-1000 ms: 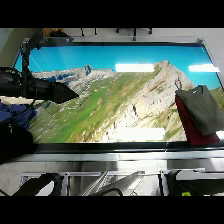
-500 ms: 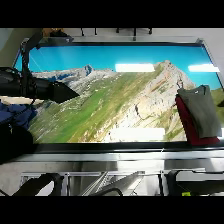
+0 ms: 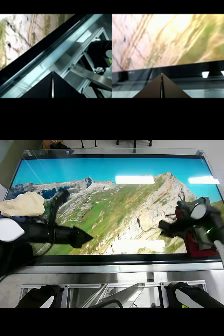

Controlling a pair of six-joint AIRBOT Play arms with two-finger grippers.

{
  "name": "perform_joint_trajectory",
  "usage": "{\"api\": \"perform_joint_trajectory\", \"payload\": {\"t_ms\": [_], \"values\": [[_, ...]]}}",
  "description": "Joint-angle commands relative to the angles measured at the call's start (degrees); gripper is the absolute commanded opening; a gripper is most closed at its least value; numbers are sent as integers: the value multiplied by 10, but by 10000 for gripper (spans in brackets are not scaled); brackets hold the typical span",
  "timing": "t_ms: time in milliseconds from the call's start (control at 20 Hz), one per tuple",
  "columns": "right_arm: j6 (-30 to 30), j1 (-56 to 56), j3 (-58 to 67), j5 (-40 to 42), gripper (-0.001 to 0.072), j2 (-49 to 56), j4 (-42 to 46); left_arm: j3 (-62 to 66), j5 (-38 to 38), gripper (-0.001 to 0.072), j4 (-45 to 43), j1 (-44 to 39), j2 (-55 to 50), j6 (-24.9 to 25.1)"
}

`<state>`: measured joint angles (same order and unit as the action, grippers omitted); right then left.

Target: Fold the shirts.

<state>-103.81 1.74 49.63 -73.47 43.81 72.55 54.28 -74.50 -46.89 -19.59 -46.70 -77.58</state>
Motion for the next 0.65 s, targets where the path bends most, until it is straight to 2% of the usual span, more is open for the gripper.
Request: {"api": "perform_joint_trajectory", "payload": {"t_ms": [0,300,600], "values": [[6,64,-105,69,20,-44,-16,-112,44,11,0,-29,59,-29],[5,64,-105,60,20,-45,-32,-159,98,12,-1,-29,115,-29],[5,64,-105,60,20,-45,-32,-174,100,12,0,-29,129,-29]]}}
